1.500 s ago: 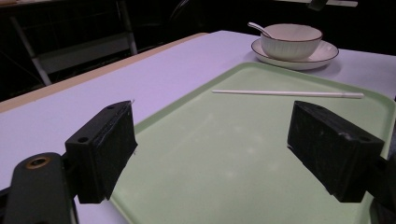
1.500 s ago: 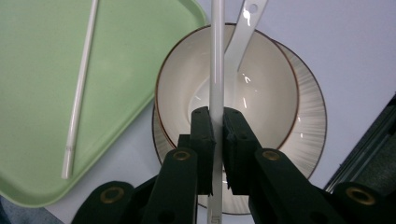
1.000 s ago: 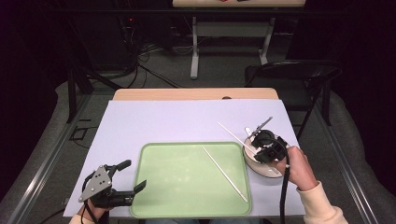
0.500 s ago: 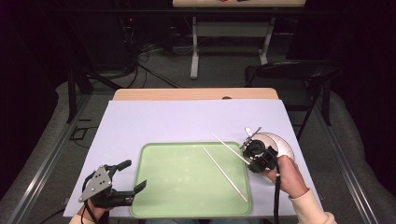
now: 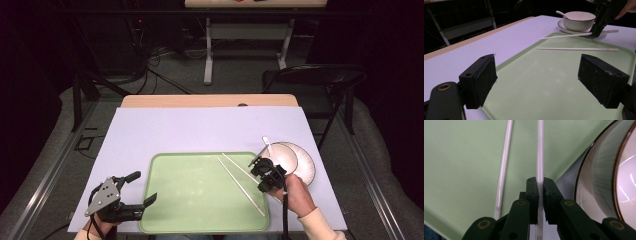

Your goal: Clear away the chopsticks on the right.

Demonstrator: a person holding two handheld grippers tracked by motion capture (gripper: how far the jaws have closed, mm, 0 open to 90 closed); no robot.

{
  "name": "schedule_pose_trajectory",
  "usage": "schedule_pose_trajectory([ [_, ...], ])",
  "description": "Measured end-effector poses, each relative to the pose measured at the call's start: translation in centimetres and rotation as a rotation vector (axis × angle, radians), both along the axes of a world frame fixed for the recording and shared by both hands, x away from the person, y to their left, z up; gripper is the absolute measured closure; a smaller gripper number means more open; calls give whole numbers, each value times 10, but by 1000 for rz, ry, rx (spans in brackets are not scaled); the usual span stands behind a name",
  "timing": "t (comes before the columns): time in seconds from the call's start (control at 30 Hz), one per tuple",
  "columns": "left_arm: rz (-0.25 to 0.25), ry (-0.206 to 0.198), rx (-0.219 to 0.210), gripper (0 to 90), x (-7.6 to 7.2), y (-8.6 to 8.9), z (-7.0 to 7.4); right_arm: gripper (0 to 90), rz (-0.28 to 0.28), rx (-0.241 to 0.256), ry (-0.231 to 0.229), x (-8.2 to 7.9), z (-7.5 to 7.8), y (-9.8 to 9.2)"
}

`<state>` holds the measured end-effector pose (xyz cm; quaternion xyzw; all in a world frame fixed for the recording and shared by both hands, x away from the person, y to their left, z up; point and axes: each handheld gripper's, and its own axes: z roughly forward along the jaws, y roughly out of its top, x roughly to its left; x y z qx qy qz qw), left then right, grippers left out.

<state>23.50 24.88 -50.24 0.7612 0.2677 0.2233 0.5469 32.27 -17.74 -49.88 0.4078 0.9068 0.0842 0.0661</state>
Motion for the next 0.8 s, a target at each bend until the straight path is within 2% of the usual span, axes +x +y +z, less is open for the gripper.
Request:
schedule_pose_trajectory([
  [0.23,0,-2,0,152,0,0,0,836,1,-7,35,5,-18,12],
  [0.43,-1,0,2,152,0,0,0,836,-35,6,38,10,-21,16],
  [0.57,-4,-2,5,152,0,0,0,835,-29,20,32,13,-23,20],
  [0.67,-4,-2,6,152,0,0,0,832,-46,42,31,14,-23,24],
  [0.8,-1,-2,6,152,0,0,0,816,-33,40,24,12,-24,29],
])
